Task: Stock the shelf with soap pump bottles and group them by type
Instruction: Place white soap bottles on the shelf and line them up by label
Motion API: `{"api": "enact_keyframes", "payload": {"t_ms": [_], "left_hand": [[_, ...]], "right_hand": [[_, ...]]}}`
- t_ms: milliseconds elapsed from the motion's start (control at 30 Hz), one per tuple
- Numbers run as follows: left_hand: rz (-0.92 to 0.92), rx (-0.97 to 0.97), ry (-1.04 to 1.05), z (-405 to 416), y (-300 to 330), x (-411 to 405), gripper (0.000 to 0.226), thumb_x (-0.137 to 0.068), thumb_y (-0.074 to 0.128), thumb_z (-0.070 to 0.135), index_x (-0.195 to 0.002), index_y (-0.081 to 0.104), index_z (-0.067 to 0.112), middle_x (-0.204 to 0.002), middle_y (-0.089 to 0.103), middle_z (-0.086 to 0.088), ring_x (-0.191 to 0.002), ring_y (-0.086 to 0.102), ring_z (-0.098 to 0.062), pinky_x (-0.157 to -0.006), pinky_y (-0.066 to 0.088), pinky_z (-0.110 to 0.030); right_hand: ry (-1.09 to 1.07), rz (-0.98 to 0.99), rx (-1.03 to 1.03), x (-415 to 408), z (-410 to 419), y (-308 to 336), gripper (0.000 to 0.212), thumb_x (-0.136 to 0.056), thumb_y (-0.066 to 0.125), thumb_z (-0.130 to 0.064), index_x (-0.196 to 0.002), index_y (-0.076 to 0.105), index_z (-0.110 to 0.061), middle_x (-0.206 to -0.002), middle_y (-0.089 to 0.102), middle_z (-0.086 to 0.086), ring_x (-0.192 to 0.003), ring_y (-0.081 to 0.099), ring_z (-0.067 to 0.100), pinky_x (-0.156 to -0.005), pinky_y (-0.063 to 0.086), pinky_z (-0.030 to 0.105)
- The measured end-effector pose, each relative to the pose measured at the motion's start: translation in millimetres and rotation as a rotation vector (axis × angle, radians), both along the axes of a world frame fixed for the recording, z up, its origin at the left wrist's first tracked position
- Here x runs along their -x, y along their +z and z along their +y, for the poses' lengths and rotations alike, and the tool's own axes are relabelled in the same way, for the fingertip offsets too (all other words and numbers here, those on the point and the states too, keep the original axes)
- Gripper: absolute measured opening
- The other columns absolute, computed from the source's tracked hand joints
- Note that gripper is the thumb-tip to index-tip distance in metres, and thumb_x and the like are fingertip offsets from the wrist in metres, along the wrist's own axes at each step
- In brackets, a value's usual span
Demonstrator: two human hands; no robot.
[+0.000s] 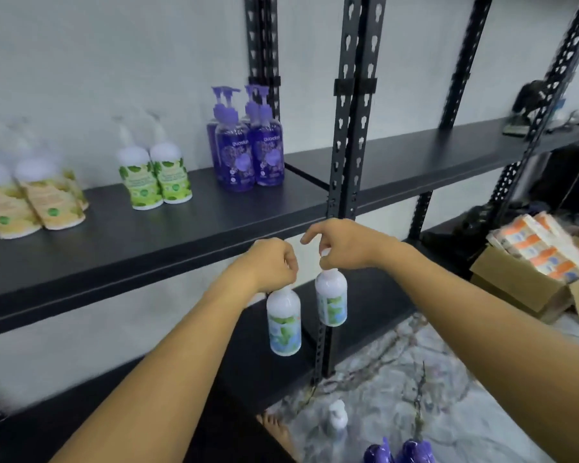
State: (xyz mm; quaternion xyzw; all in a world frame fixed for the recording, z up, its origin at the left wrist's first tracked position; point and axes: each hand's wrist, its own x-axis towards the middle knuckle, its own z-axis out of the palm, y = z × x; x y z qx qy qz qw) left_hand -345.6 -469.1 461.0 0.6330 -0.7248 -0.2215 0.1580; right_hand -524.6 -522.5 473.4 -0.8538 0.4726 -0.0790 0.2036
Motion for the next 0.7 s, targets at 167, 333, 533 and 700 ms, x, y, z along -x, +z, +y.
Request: {"api": "enact_keyframes", "payload": {"t_ms": [167, 333, 533, 700], "left_hand": [[0.029, 0.116, 0.007, 17.2, 72.2, -20.6, 0.016, -0.083, 0.067, 0.015, -0.094, 0.067, 0.026, -0.093, 0.062, 0.007, -0.076, 0.059, -0.008, -0.061, 0.044, -0.022], [0.043, 0.234, 0.044, 38.7, 128.5, -44.5, 0.02, -0.084, 0.066, 0.013, -0.098, 0.064, 0.027, -0.079, 0.053, 0.011, -0.069, 0.051, -0.005, -0.061, 0.04, -0.024], [0.065, 0.39, 0.135, 63.8, 174.2, -81.4, 0.021, -0.084, 0.064, 0.01, -0.1, 0.067, 0.023, -0.078, 0.057, 0.009, -0.067, 0.054, -0.006, -0.059, 0.041, -0.021], [0.054, 0.408, 0.208, 80.3, 195.4, -116.3, 0.024, -0.084, 0.062, 0.01, -0.101, 0.066, 0.028, -0.086, 0.064, 0.003, -0.069, 0.057, -0.008, -0.06, 0.042, -0.024]], "right_hand": [[0.069, -0.047, 0.129, -20.5, 8.1, 73.0, 0.049, -0.083, 0.067, -0.01, -0.128, 0.059, -0.025, -0.083, 0.057, -0.015, -0.074, 0.056, 0.001, -0.063, 0.039, 0.015], [0.115, -0.114, 0.253, -43.9, 15.2, 134.2, 0.044, -0.083, 0.065, -0.011, -0.123, 0.062, -0.028, -0.079, 0.066, 0.0, -0.062, 0.054, 0.006, -0.059, 0.043, 0.018], [0.198, -0.224, 0.38, -79.1, 22.6, 183.1, 0.035, -0.086, 0.066, -0.015, -0.117, 0.064, -0.03, -0.083, 0.071, 0.012, -0.062, 0.057, 0.014, -0.067, 0.053, 0.035], [0.263, -0.278, 0.412, -115.9, 23.9, 196.9, 0.035, -0.087, 0.072, -0.026, -0.12, 0.063, -0.034, -0.08, 0.072, -0.004, -0.068, 0.065, 0.004, -0.067, 0.049, 0.025]]}}
